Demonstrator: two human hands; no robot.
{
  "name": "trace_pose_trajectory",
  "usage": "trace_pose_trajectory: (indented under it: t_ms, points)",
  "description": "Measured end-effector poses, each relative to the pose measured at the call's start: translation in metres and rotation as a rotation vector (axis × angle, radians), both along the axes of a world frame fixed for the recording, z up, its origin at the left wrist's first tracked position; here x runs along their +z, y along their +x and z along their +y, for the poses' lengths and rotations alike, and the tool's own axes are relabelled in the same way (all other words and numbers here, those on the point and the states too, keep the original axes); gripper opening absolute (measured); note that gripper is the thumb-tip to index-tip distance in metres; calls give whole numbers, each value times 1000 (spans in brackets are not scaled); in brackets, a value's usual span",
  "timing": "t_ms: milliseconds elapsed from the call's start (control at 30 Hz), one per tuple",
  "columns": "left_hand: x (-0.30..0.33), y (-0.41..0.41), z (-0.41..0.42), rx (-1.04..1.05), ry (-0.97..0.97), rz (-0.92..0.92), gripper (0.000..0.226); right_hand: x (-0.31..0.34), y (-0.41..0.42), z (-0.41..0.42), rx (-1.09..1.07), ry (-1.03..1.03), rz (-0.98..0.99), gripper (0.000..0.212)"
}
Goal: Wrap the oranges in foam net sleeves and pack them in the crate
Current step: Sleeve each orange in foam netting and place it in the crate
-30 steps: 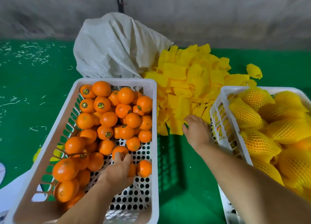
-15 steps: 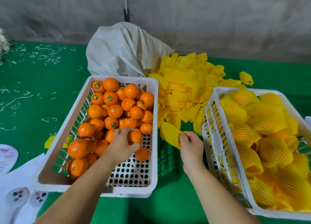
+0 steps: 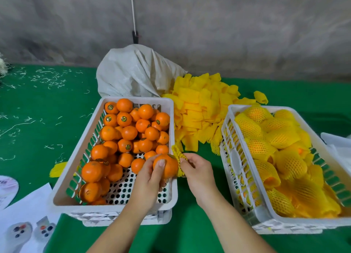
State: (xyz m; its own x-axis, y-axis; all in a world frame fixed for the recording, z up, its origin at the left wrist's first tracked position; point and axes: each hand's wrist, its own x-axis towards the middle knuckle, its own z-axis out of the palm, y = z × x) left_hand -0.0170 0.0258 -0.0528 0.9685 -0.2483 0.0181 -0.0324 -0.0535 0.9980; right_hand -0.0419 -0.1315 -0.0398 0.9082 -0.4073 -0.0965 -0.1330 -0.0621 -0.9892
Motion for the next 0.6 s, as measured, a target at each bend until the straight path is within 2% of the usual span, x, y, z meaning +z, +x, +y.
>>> trace_pose_trajectory:
  t_ms: [133, 300, 433, 533, 600]
  points:
    - [7, 0, 2, -49, -237, 74, 81, 0, 0, 7, -90, -129, -22, 25]
    - [8, -3, 4, -130, -142, -20, 74, -1, 1, 23, -97, 93, 6, 23]
    - [8, 2, 5, -66, -108, -4, 91, -3, 5, 15, -18, -43, -1, 27]
    - [7, 3, 4, -93, -107, 11, 84, -3, 7, 7, 37, -69, 36, 37]
    - [7, 2, 3, -132, -168, 67, 68, -3, 8, 1, 77, -79, 32, 37]
